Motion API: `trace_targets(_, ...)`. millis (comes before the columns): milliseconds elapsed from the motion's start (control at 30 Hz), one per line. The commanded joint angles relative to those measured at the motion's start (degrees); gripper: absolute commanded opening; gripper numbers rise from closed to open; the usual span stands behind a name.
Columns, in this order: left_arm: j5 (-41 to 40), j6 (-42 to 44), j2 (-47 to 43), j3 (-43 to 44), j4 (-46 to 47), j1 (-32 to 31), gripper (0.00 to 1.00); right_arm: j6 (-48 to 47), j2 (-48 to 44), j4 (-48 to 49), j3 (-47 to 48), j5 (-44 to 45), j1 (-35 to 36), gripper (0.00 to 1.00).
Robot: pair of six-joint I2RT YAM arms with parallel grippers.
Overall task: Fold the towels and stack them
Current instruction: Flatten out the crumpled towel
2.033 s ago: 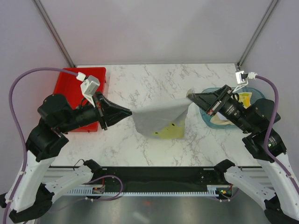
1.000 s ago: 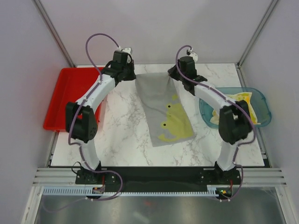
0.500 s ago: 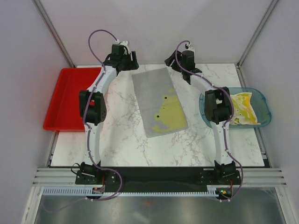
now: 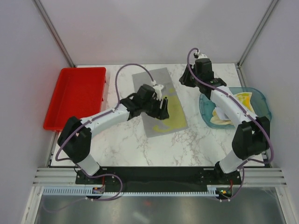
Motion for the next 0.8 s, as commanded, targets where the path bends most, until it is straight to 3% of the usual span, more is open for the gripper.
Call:
trace_targets(0,-0.8,-9.3,-1.4,-9.3,5.7,-3.4,0.71,-3.6,-6.5,-7.3,-7.7,1.0,0.6,0.36)
trace_targets(167,-4.0,-15.9,-1.6,-19.7,8.3,-3.7,0.69,-4.1,-16.2,-9.0,-15.3,0.7,1.0,0.33)
trace_targets(367,-9.8,-18.7,-2.6,-24.2,5.3,-3.6,0.69,-5.7,-24.1,-9.4,-23.9,0.7,7.4,0.31)
trace_targets(600,-25.3,-22.1,-7.5,-25.1,-8.1,-1.5,0.68,-5.7,-27.6,-8.2,-29.6,-0.7,9.8,0.32)
trace_targets(767,-22.7,-18.9,-17.2,-27.3,-6.2,1.2,0.71,-9.0,-26.9,-5.7,-32.8,-2.7,12.5,0.31)
